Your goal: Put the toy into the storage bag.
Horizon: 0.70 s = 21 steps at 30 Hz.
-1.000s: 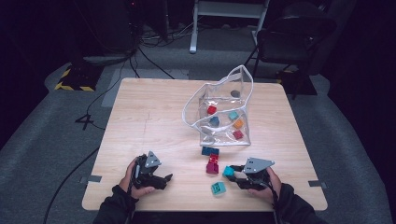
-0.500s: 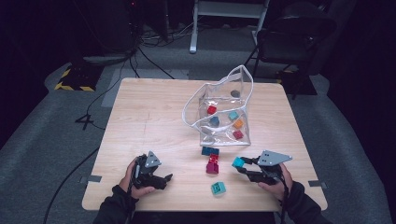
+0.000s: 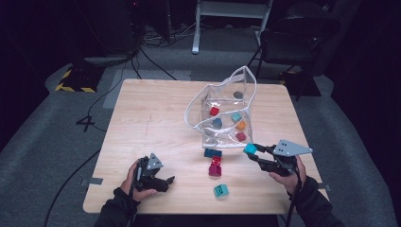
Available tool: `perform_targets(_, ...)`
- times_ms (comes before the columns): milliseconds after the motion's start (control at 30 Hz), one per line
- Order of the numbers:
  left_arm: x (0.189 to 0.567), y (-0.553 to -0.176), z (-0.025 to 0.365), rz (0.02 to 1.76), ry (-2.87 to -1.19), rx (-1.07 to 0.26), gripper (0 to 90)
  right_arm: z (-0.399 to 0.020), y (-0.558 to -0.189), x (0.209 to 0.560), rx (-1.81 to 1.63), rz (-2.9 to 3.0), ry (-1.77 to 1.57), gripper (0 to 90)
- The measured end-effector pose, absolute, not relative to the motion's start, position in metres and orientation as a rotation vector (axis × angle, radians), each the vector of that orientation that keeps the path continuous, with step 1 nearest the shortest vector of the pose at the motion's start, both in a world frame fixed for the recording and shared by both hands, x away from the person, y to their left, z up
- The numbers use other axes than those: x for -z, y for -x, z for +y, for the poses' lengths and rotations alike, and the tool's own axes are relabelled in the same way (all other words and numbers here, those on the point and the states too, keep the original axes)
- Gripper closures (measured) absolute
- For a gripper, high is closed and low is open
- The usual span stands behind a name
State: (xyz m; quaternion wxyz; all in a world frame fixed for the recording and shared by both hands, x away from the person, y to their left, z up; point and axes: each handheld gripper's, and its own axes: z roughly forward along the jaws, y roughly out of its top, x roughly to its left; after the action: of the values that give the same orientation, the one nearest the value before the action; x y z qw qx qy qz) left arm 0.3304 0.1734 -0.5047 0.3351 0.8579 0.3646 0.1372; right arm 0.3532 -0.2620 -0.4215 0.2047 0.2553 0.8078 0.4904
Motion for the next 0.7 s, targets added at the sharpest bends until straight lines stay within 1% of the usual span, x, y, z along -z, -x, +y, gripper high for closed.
perform_targets(300,0.505,-0.330,0.173,0.951,-2.238,-0.358,9.8,-0.254,-0.362,0.384,-1.383,2.187,-0.667,59.6)
perform_targets(700,0.505,-0.330,0.173,0.951,-2.238,-0.358,9.8,-0.241,-0.373,0.356,-1.403,2.138,-0.630,59.5)
